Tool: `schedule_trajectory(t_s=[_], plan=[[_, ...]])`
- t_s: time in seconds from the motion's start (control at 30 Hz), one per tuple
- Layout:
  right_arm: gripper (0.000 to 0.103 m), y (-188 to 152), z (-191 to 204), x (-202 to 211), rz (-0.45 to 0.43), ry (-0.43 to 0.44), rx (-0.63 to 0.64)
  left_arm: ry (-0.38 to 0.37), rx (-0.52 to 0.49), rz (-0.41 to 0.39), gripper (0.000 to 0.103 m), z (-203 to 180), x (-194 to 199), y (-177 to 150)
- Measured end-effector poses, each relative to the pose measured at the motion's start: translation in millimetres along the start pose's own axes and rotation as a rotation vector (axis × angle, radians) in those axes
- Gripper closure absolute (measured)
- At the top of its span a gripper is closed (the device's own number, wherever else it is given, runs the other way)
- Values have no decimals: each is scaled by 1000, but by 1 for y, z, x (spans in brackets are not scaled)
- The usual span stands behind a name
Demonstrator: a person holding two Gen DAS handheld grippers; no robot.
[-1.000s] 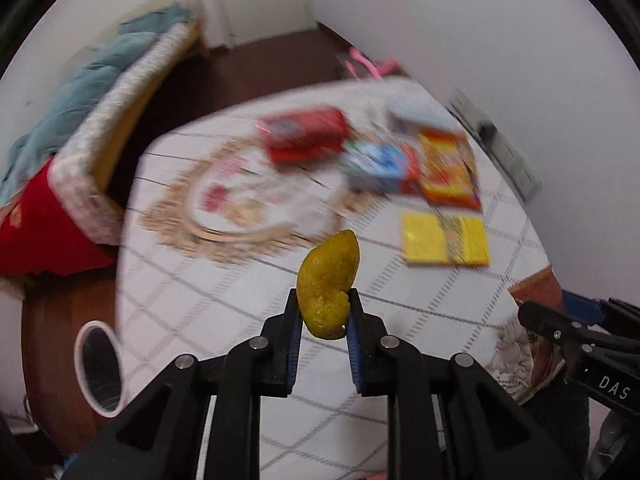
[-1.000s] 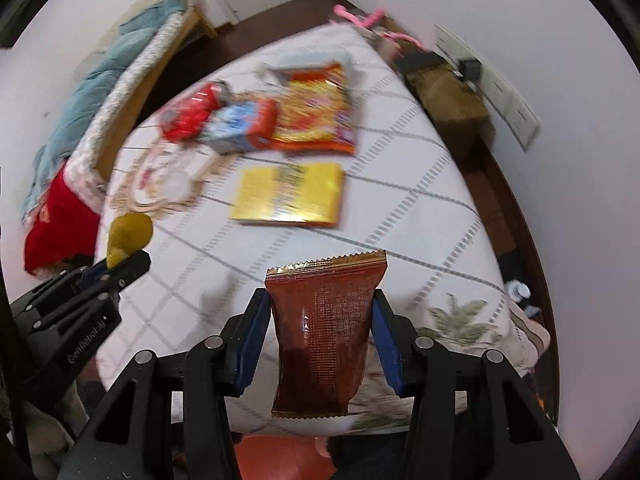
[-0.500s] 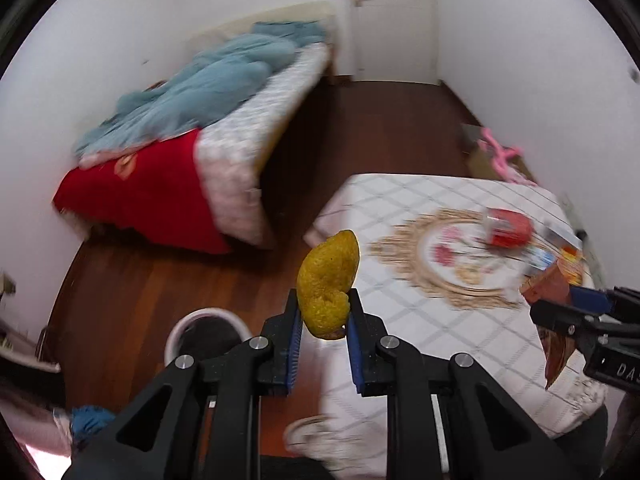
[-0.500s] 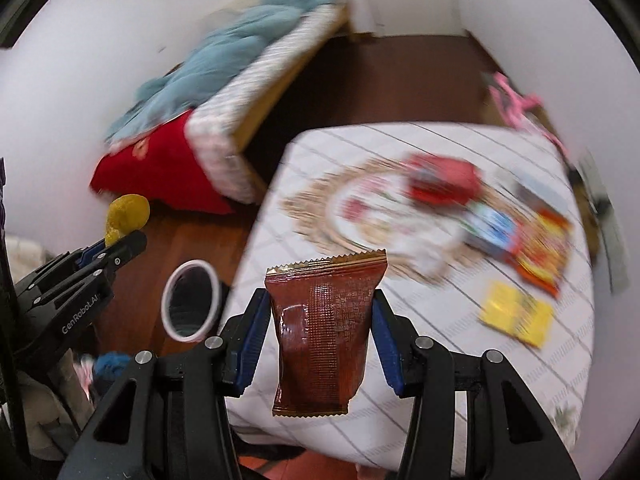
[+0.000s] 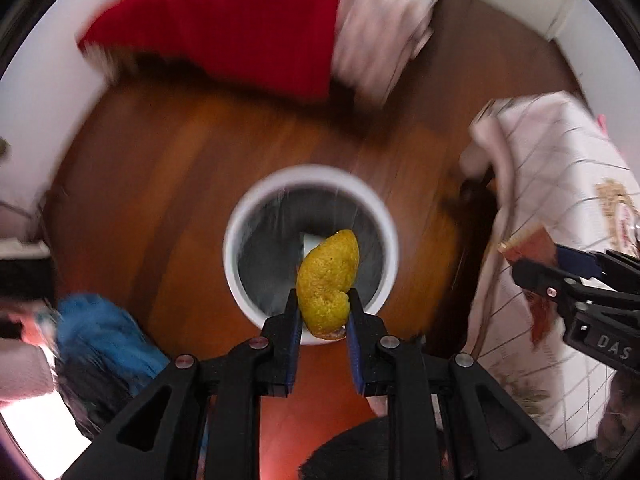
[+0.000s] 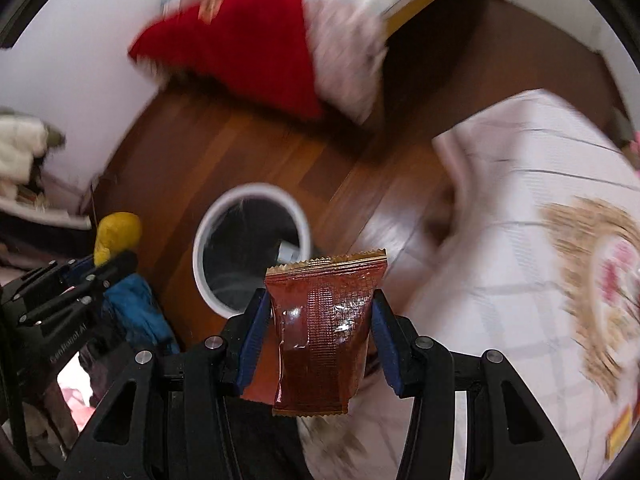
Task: Collect trash
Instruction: 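Carry both items over the bin and open both tools to drop them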
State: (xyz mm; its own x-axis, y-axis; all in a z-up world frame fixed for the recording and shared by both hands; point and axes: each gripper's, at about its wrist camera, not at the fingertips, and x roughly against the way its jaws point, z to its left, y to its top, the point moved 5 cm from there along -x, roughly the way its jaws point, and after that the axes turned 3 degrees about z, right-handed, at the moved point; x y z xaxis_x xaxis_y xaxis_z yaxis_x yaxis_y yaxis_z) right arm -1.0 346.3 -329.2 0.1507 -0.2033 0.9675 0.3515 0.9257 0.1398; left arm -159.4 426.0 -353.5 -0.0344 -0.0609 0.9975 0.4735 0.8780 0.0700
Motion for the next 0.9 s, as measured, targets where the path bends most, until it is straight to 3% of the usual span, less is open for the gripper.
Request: schedule_trajectory(t_s=[0.2, 0.33, 0.47, 0.7, 0.73, 0.8, 0.83, 0.9], plan=[[51, 32, 36, -136, 241, -26, 22, -53, 10, 290, 86, 35, -101, 14], [51, 38, 49, -196, 370, -49, 50, -74, 16, 385, 82, 48, -135, 14], [51, 39, 53, -236, 472, -46, 44, -94, 53, 409, 81, 66, -144, 14], [50, 40, 61, -263, 545, 21, 21, -143, 81, 403, 80, 71, -138, 18], [48, 42, 63, -264, 548, 23, 25, -145, 81, 398, 76, 70, -137, 22], [38, 43, 60, -261, 550, 15, 34, -150, 94, 387, 54, 73, -133, 23], [33, 44, 59, -260, 551, 15, 32, -152, 95, 380, 38, 73, -133, 25], [23, 45, 56, -257, 551, 10, 31, -139, 101, 362, 28, 77, -128, 26]])
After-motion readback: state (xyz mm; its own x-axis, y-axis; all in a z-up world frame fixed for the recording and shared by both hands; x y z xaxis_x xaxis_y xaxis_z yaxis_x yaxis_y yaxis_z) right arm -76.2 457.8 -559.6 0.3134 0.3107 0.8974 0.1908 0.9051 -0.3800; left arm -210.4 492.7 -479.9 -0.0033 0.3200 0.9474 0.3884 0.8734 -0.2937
